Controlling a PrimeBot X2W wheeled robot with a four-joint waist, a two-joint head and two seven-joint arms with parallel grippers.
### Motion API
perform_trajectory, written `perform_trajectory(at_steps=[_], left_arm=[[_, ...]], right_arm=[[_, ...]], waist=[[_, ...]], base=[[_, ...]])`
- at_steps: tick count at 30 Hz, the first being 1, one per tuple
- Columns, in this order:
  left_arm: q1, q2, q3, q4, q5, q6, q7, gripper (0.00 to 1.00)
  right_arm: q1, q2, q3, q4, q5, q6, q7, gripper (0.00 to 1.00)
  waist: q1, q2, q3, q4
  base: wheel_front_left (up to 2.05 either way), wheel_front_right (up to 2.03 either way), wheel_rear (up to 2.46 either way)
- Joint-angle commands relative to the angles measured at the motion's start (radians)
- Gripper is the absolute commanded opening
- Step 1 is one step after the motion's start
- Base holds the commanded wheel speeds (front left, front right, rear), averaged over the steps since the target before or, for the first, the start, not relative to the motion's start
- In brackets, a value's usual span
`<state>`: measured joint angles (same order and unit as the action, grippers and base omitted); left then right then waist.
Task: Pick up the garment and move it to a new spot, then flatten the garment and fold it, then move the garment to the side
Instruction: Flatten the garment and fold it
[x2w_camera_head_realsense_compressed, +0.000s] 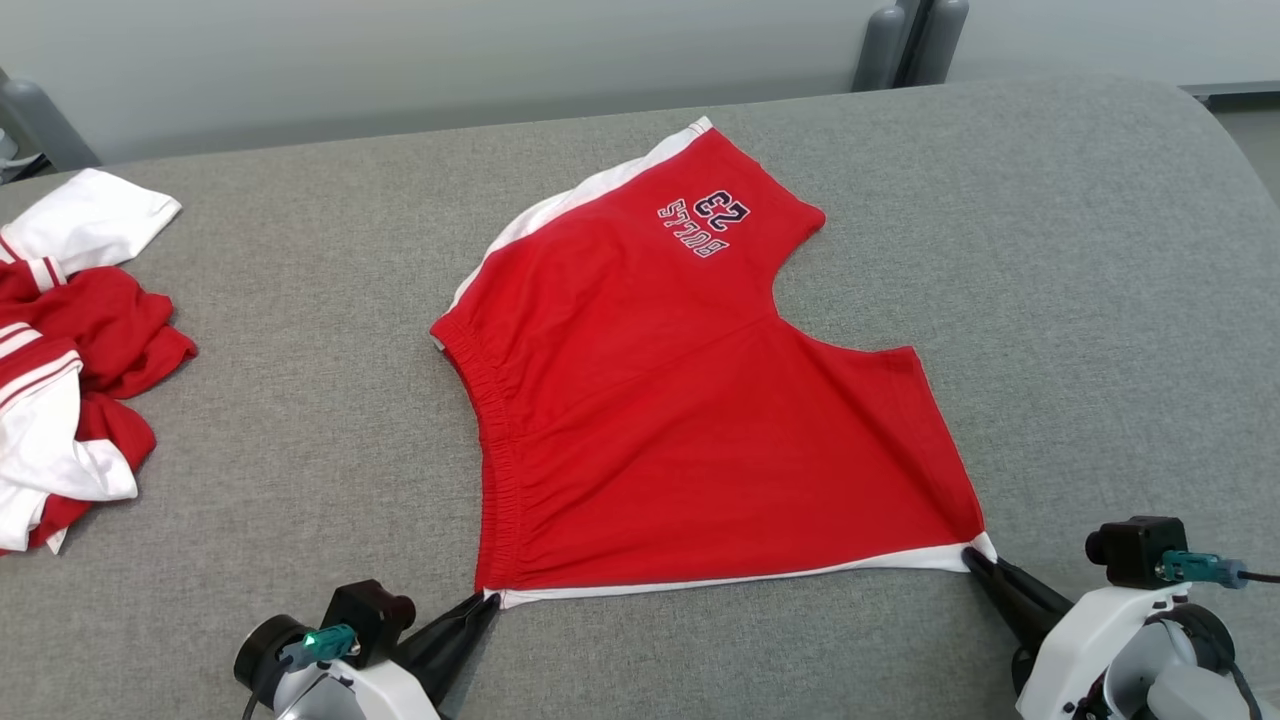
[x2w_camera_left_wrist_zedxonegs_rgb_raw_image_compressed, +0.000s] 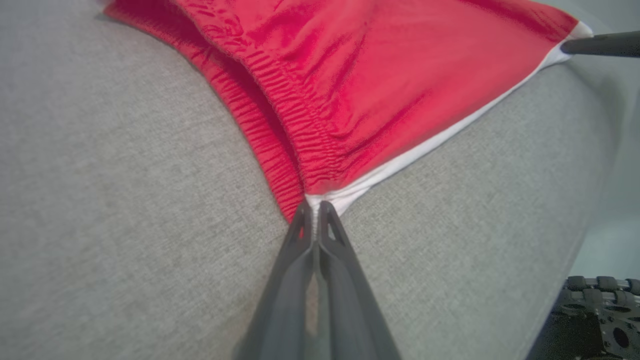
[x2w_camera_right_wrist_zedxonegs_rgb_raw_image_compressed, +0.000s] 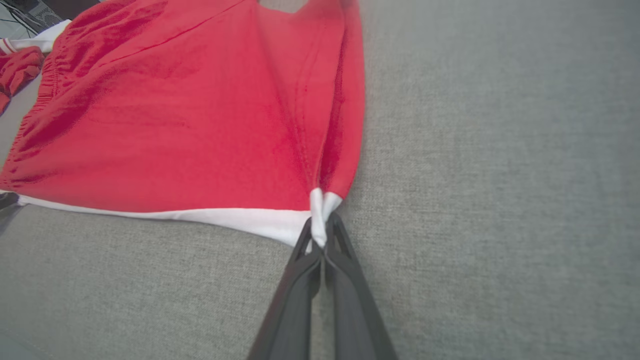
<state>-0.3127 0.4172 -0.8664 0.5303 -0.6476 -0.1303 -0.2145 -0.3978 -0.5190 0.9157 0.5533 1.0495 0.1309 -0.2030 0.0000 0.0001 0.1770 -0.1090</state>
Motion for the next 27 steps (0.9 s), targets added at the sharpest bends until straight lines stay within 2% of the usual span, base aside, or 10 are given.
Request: perform_trajectory(at_steps=[1,5,6,7,8,9,10,14,19,27], left_arm=[[-0.005,0.028,0.016,0.015,-0.008,0.0,0.014,0.0],[-0.021,-0.009,-0.001,0.058,-0.036,0.0,0.019,0.0],[-0.028,-0.015,-0.004,0.069,-0.035,0.0,0.016,0.0],[-0.035,-0.022,-0.003,0.081,-0.035,0.001,0.012,0.11],[-0.039,-0.03,-0.005,0.093,-0.035,0.001,0.012,0.38],[-0.045,-0.035,-0.011,0.105,-0.032,0.001,0.013,0.98],[-0.049,-0.039,-0.015,0.117,-0.03,0.001,0.012,1.0],[-0.063,-0.051,-0.011,0.157,-0.039,0.005,0.008,1.0],[-0.065,-0.043,0.065,0.184,-0.072,0.099,-0.019,1.0],[-0.034,0.016,0.153,0.126,-0.139,0.192,0.008,1.0]], right_arm=[[0.025,-0.023,0.003,0.003,-0.003,0.0,-0.003,0.0],[0.023,0.0,-0.002,0.03,-0.008,0.0,-0.008,0.01],[0.022,0.005,-0.005,0.035,-0.009,0.0,-0.01,0.15],[0.022,0.009,-0.008,0.039,-0.009,0.0,-0.013,0.36],[0.02,0.012,-0.012,0.041,-0.008,0.0,-0.016,0.67],[0.018,0.015,-0.015,0.041,-0.009,0.0,-0.02,0.88],[0.016,0.017,-0.017,0.042,-0.01,0.0,-0.023,1.0],[0.011,0.006,-0.033,0.048,-0.034,0.0,-0.04,1.0],[0.001,-0.019,-0.093,0.075,-0.102,0.0,-0.056,1.0],[0.037,0.055,-0.371,-0.026,-0.372,0.0,-0.058,1.0]], waist=[[0.0,-0.0001,-0.002,0.002],[0.0,-0.0001,-0.008,0.004],[0.0,-0.0001,-0.009,0.005],[0.0,-0.0001,-0.01,0.006],[0.0,-0.0001,-0.011,0.006],[0.0,-0.0001,-0.013,0.005],[0.0,-0.0001,-0.016,0.005],[0.0,-0.0001,-0.029,0.002],[0.0,-0.0001,-0.044,-0.002],[0.0,-0.0001,-0.068,0.003]], base=[[0.0,0.0,0.0],[0.0,0.0,0.0],[0.0,0.0,0.0],[0.0,0.0,0.0],[0.0,0.0,0.0],[0.0,0.0,0.0],[0.0,0.0,0.0],[0.0,0.0,0.0],[0.0,0.0,0.0],[0.0,0.0,0.0]])
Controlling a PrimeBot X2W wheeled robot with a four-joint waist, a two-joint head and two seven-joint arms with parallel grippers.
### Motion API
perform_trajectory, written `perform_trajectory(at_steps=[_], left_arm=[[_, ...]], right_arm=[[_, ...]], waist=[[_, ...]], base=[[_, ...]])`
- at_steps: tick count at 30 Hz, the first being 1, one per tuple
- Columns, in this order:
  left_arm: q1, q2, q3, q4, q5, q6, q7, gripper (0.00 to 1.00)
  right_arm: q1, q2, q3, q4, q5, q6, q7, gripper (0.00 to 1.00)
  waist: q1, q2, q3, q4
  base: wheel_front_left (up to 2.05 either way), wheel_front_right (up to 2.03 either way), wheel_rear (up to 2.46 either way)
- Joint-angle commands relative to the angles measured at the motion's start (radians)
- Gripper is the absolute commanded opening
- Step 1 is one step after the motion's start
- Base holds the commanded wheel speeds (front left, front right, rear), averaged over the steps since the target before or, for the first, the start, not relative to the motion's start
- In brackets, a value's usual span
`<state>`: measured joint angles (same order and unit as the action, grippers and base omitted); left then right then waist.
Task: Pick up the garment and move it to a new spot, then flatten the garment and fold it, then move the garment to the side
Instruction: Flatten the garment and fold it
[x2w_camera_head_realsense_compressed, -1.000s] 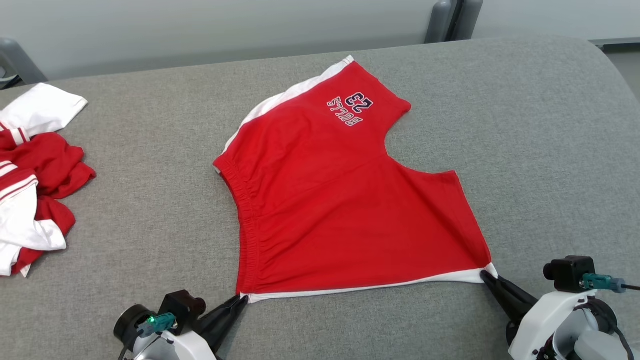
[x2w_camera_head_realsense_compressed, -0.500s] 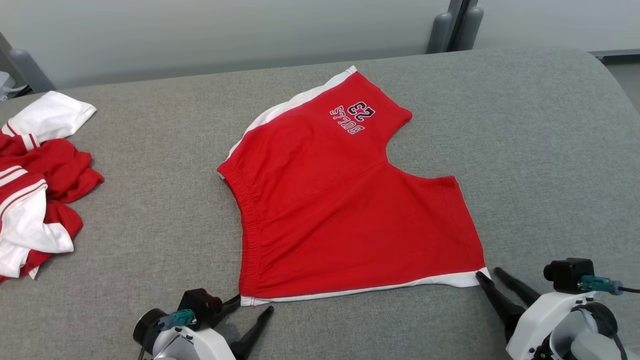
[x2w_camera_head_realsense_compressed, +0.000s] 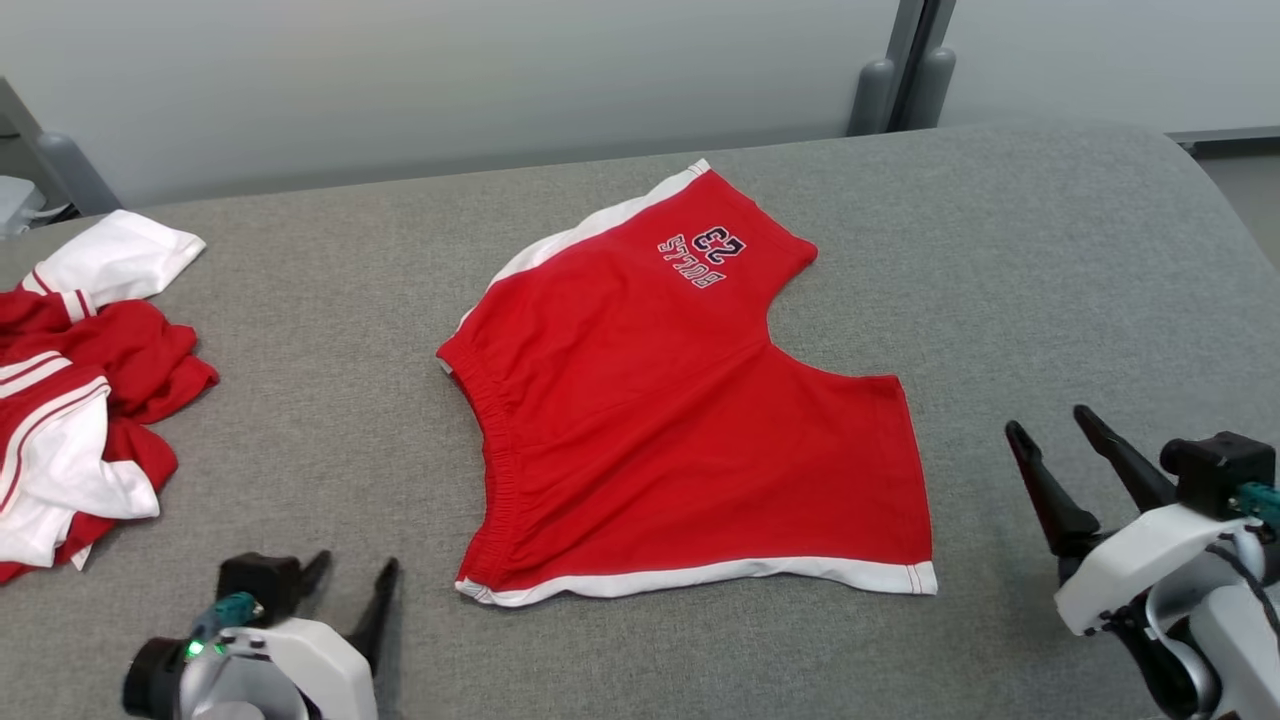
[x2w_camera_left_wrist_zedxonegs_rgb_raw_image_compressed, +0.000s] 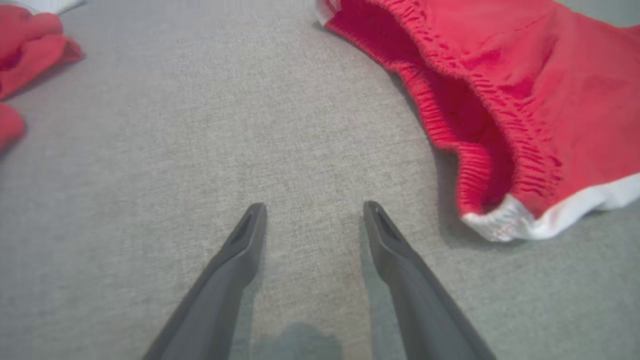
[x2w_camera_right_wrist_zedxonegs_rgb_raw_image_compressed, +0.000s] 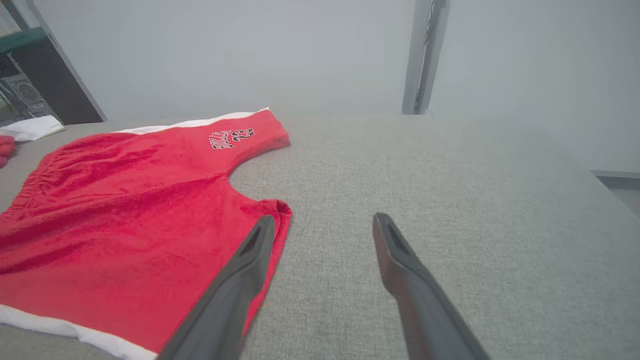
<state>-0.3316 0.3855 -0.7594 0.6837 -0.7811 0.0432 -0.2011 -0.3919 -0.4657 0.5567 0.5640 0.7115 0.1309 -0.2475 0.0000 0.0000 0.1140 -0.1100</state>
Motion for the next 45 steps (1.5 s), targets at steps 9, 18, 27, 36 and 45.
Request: perform_trajectory(at_steps=[9,18,27,36,45], left_arm=[[0.078,0.025,0.312,-0.369,-0.05,0.155,-0.06,1.0],[0.312,-0.192,0.646,-0.71,0.263,0.103,-0.06,1.0],[0.441,-0.31,0.756,-0.798,0.533,-0.035,-0.061,1.0],[0.467,-0.331,0.785,-0.679,0.626,-0.089,-0.061,1.0],[0.466,-0.335,0.774,-0.674,0.607,-0.075,-0.061,1.0]], right_arm=[[0.167,0.16,-0.278,-0.271,-0.287,0.0,-0.014,1.0],[0.302,0.301,-0.364,-0.415,-0.375,0.0,-0.014,1.0],[0.384,0.317,-0.305,-0.503,-0.375,0.0,-0.014,1.0],[0.409,0.305,-0.296,-0.463,-0.371,0.0,-0.014,1.0],[0.414,0.305,-0.308,-0.473,-0.375,0.0,-0.014,1.0]], waist=[[0.0,0.0,-0.038,0.031],[0.0,0.0,-0.097,0.017],[0.0,0.0,-0.128,0.007],[0.0,0.0,-0.127,0.012],[0.0,0.0,-0.122,0.017]], base=[[0.0,0.0,0.0],[0.0,0.0,0.0],[0.0,0.0,0.0],[0.0,0.0,0.0],[0.0,0.0,0.0]])
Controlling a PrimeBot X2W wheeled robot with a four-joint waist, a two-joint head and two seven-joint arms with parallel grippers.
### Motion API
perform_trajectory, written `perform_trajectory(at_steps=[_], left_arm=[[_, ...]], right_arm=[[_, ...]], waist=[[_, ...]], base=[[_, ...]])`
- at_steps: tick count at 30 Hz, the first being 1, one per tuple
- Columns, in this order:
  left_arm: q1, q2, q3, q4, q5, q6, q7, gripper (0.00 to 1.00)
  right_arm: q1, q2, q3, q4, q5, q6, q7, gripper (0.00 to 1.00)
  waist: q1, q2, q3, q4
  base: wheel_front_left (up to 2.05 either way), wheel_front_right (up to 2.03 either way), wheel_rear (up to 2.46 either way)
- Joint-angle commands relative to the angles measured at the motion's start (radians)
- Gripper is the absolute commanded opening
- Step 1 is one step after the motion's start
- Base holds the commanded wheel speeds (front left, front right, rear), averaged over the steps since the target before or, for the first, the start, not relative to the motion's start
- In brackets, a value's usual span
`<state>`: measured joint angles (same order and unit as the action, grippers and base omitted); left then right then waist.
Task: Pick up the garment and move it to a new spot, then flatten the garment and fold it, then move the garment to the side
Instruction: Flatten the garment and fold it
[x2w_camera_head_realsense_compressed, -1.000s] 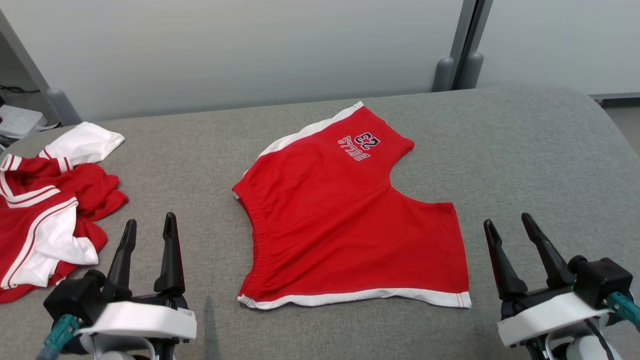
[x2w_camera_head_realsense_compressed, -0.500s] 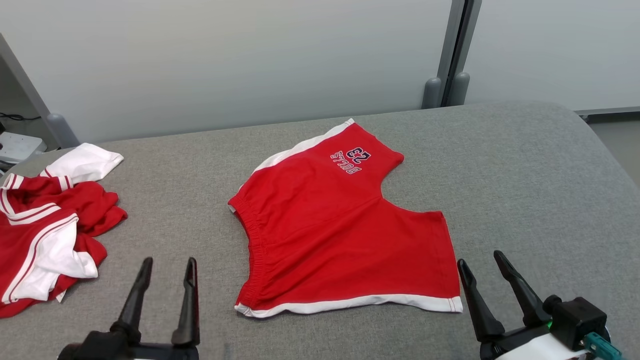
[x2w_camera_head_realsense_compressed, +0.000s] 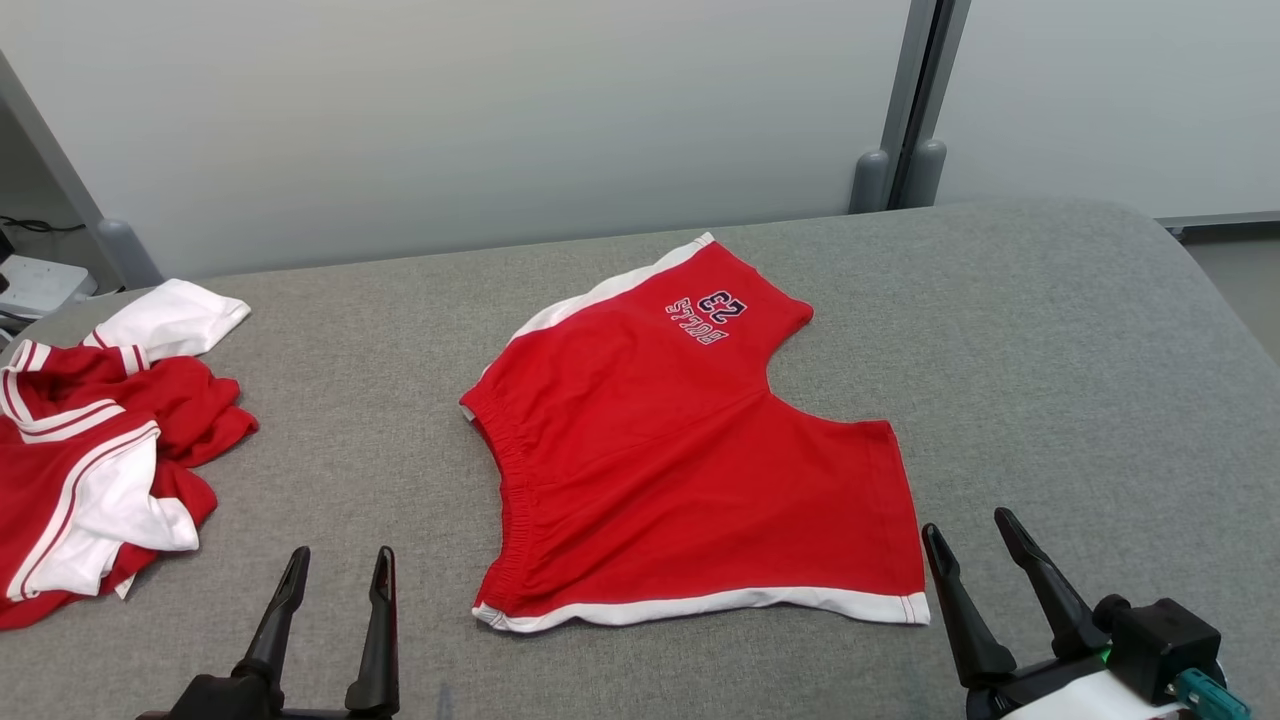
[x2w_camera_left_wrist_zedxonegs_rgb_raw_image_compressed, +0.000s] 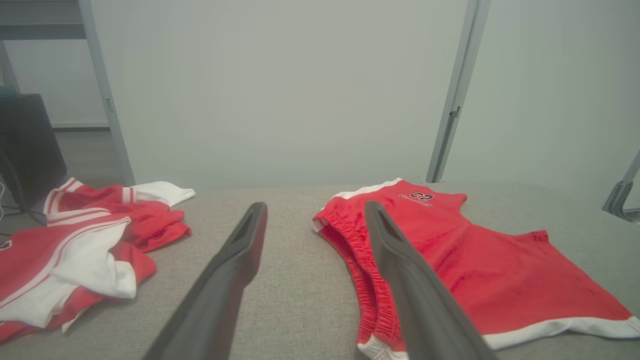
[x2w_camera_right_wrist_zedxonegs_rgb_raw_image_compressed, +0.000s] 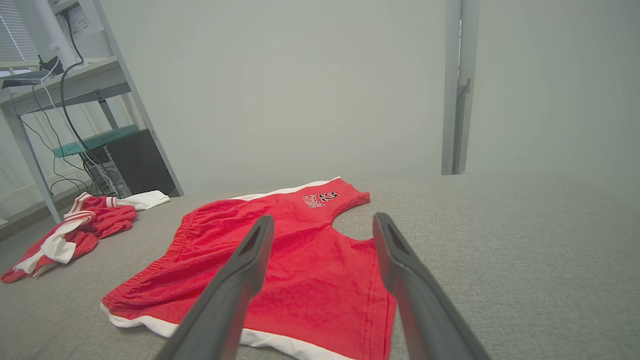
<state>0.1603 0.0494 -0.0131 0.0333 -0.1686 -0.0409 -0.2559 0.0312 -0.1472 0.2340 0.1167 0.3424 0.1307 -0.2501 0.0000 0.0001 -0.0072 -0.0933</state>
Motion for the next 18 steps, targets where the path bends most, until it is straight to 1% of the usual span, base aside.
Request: perform_trajectory(at_steps=[1,18], left_arm=[[-0.025,0.001,0.026,-0.023,-0.008,0.011,-0.006,1.0],[-0.029,0.001,0.018,-0.023,-0.018,0.003,-0.006,1.0]], right_arm=[[-0.008,-0.013,0.014,-0.026,-0.006,0.0,-0.012,1.0],[-0.01,-0.007,0.016,-0.025,0.002,0.0,-0.012,1.0]], waist=[[0.0,-0.0001,-0.001,0.001],[0.0,-0.0001,0.005,-0.007]], base=[[0.0,0.0,0.0],[0.0,0.0,0.0]])
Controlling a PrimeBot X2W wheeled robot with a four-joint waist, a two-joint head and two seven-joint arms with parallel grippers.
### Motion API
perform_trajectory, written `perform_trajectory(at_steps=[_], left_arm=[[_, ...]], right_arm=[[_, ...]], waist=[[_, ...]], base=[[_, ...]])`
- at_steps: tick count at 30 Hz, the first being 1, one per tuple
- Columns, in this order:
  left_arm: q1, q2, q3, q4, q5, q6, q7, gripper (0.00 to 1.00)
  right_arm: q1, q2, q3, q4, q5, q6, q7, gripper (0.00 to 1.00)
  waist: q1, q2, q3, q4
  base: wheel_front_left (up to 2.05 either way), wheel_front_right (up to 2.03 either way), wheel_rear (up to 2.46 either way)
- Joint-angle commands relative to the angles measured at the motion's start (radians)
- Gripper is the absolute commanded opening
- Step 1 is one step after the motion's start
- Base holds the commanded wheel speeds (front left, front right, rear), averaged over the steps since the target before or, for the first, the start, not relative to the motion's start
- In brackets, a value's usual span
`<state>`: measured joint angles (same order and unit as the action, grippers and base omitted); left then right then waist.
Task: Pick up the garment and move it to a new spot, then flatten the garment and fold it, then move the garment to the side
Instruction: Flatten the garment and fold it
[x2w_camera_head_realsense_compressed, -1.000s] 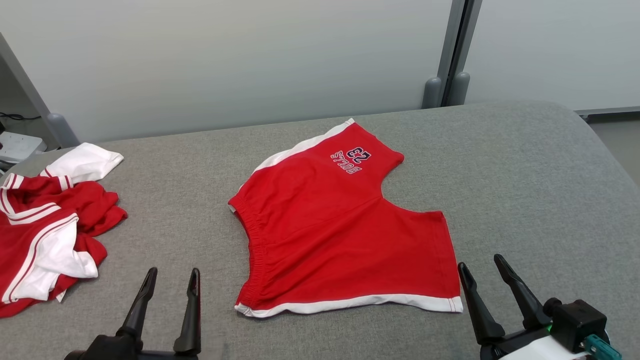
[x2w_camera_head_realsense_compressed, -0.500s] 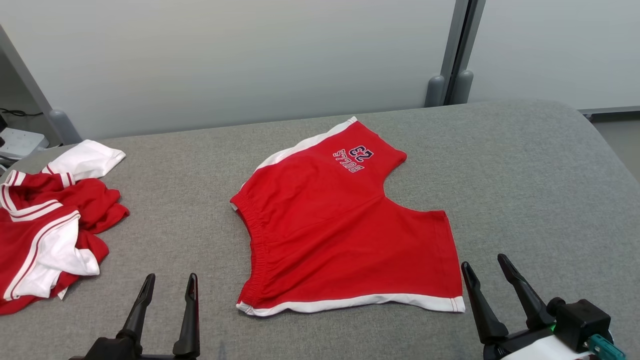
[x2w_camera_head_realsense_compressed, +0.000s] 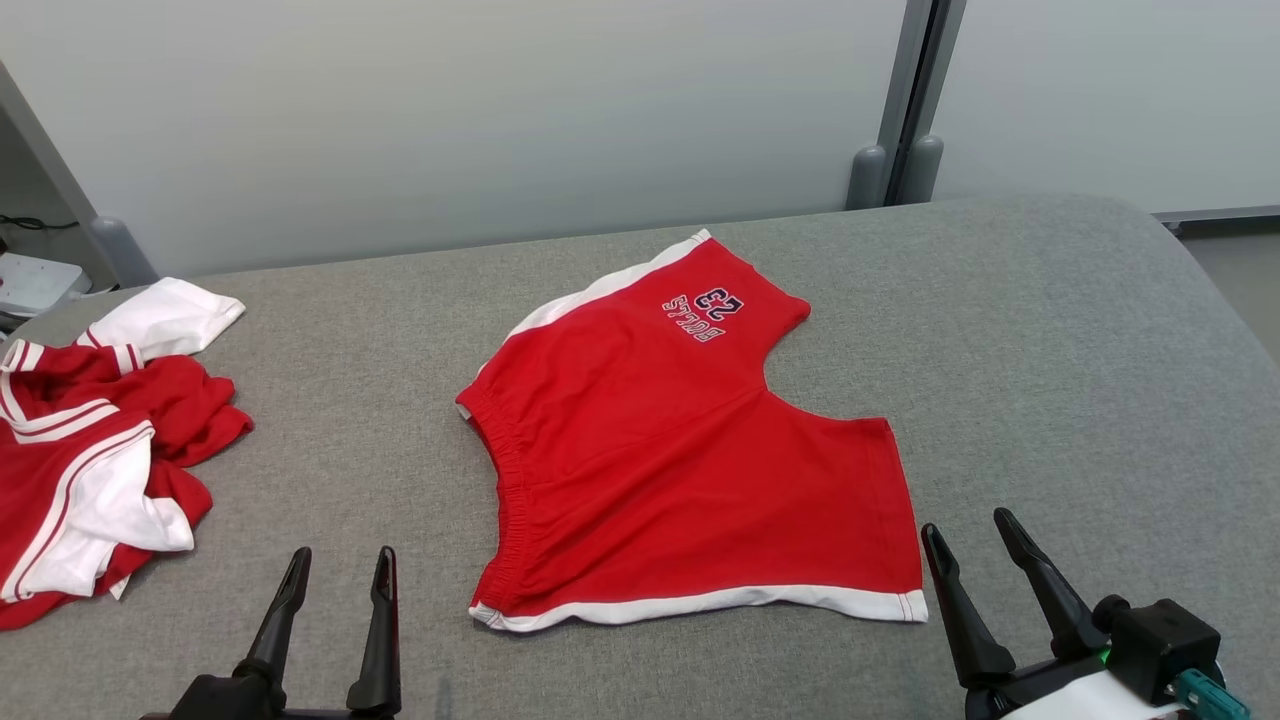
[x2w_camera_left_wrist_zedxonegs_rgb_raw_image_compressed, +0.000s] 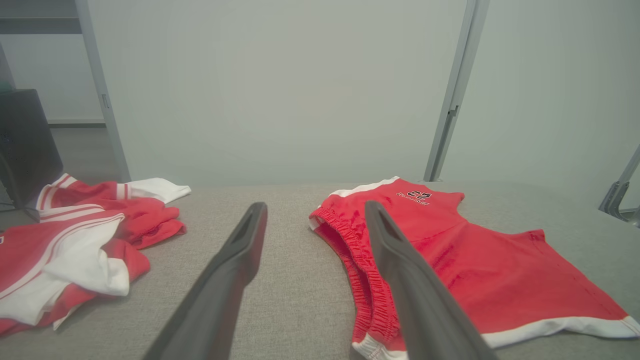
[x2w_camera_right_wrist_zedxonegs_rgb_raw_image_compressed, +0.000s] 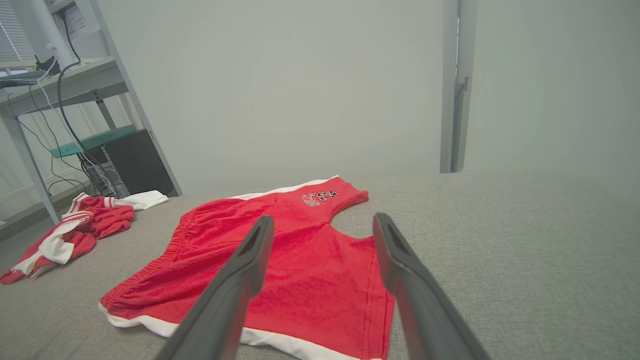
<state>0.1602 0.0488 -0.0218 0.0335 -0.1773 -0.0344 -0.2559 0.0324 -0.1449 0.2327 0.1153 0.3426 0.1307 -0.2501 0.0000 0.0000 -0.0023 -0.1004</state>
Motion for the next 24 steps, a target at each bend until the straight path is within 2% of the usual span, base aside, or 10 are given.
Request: perform_trajectory(at_steps=[1,8,11,14,24], left_arm=[[-0.029,0.002,0.026,-0.023,-0.009,-0.003,-0.006,1.0],[-0.033,0.001,0.024,-0.017,-0.005,-0.001,-0.006,1.0],[-0.032,0.001,0.016,-0.005,0.023,-0.019,-0.006,1.0],[-0.035,0.021,-0.008,0.045,0.092,-0.045,-0.006,1.0],[-0.118,0.058,-0.074,0.257,0.124,-0.086,-0.006,1.0]], right_arm=[[-0.011,-0.009,0.017,-0.024,0.002,0.0,-0.012,1.0],[-0.012,-0.01,0.023,-0.023,0.006,0.0,-0.012,1.0],[-0.013,-0.01,0.024,-0.023,0.007,0.0,-0.012,1.0],[-0.014,-0.008,0.022,-0.026,0.008,0.0,-0.012,1.0],[-0.023,-0.009,0.029,-0.029,0.018,0.0,-0.012,1.0]], waist=[[0.0,0.0,0.0,0.0],[0.0,0.0,0.002,0.002],[0.0,0.0,0.001,0.002],[0.0,0.0,0.002,0.005],[0.0,0.0,0.015,0.002]], base=[[0.0,0.0,0.0],[0.0,0.0,0.0],[0.0,0.0,0.0],[0.0,0.0,0.0],[0.0,0.0,0.0]])
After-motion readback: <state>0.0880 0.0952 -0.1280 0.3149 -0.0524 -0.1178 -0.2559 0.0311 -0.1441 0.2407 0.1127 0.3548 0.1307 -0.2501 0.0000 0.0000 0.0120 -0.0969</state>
